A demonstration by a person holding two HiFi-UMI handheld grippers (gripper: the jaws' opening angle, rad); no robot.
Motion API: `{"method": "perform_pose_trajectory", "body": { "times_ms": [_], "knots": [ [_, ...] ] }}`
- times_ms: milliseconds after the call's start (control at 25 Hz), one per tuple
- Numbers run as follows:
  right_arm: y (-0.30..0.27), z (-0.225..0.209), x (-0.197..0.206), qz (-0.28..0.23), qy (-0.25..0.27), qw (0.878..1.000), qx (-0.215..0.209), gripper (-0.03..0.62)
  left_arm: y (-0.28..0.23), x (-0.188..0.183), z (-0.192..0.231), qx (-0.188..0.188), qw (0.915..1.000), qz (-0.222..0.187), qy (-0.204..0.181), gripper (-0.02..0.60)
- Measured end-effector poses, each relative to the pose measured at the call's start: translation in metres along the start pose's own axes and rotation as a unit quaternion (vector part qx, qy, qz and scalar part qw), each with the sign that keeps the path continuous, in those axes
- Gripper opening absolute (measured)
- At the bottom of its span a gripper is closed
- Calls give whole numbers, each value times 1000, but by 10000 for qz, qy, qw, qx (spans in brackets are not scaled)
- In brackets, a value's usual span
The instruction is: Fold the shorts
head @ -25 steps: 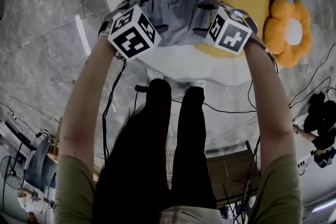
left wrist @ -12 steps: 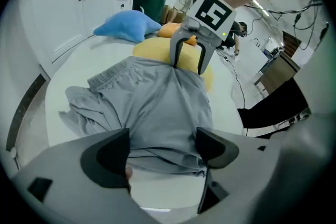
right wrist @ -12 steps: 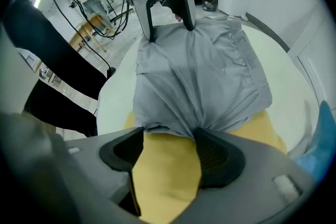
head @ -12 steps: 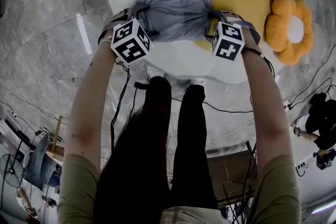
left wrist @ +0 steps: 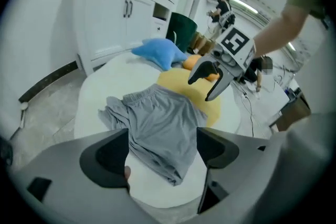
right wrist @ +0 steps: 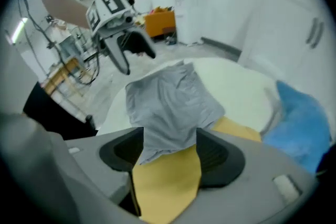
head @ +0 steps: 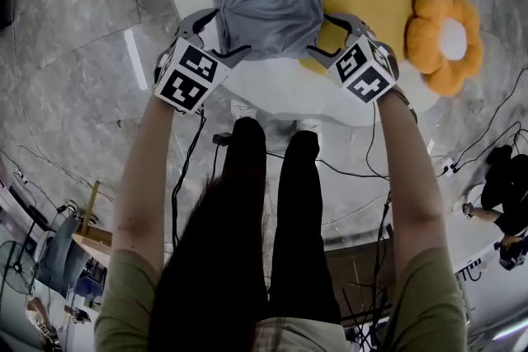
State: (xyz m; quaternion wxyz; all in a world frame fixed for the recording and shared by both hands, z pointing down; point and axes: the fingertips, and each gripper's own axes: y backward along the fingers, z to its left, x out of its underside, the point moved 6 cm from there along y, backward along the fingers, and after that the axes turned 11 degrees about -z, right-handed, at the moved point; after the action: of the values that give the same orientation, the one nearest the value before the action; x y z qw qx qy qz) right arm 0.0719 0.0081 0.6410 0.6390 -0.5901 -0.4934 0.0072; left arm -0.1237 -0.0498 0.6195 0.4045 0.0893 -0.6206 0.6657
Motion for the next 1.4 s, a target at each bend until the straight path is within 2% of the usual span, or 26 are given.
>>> {"method": "perform_pose_trajectory", "body": {
  "times_ms": [40,120,200,320,480,600,680,760,840,1000,1120,1160,1200,1320,1400],
  "knots": [
    [14,-2,-11,-401,-169,9981,431,305,13,-7,-4,-160,9996,-166,176,390],
    [43,-3,-32,-1100,-513,9863,1116,305,38,-22,-14,-517,9963,-527,436,390],
    [74,5,-52,-1568,-740,9735,1491,305,64,-39,-27,-868,9900,-899,651,390],
    [124,32,-82,-2025,-859,9591,1784,305,112,-63,-54,-1370,9757,-1390,999,390],
    [205,70,-133,-2618,-859,9355,2212,305,186,-104,-95,-2054,9485,-2016,1325,388],
    [275,90,-180,-3222,-623,9082,2598,305,247,-146,-122,-2633,9198,-2553,1397,388],
    [325,110,-208,-3548,-686,8919,2720,305,288,-172,-146,-2793,9042,-2884,1456,388],
    [374,136,-238,-3878,-729,8760,2773,304,328,-199,-172,-2840,8945,-3170,1368,388],
    [417,162,-265,-4106,-572,8658,2801,304,366,-227,-194,-2944,8838,-3457,1132,388],
    [484,201,-317,-4604,-9,8386,2911,301,432,-276,-227,-3297,8503,-4047,671,388],
    [523,230,-332,-4763,222,8260,3005,280,475,-296,-258,-3439,8244,-4466,507,387],
    [534,237,-334,-4813,243,8235,2994,253,488,-301,-267,-3494,8147,-4605,469,382],
    [544,244,-336,-4860,265,8212,2979,238,499,-305,-275,-3583,8072,-4669,449,358],
    [568,257,-341,-4934,402,8155,2998,173,523,-308,-291,-3878,7937,-4661,492,203],
    [578,262,-346,-4915,466,8124,3104,130,531,-312,-298,-3896,7884,-4731,533,157]
  ]
}}
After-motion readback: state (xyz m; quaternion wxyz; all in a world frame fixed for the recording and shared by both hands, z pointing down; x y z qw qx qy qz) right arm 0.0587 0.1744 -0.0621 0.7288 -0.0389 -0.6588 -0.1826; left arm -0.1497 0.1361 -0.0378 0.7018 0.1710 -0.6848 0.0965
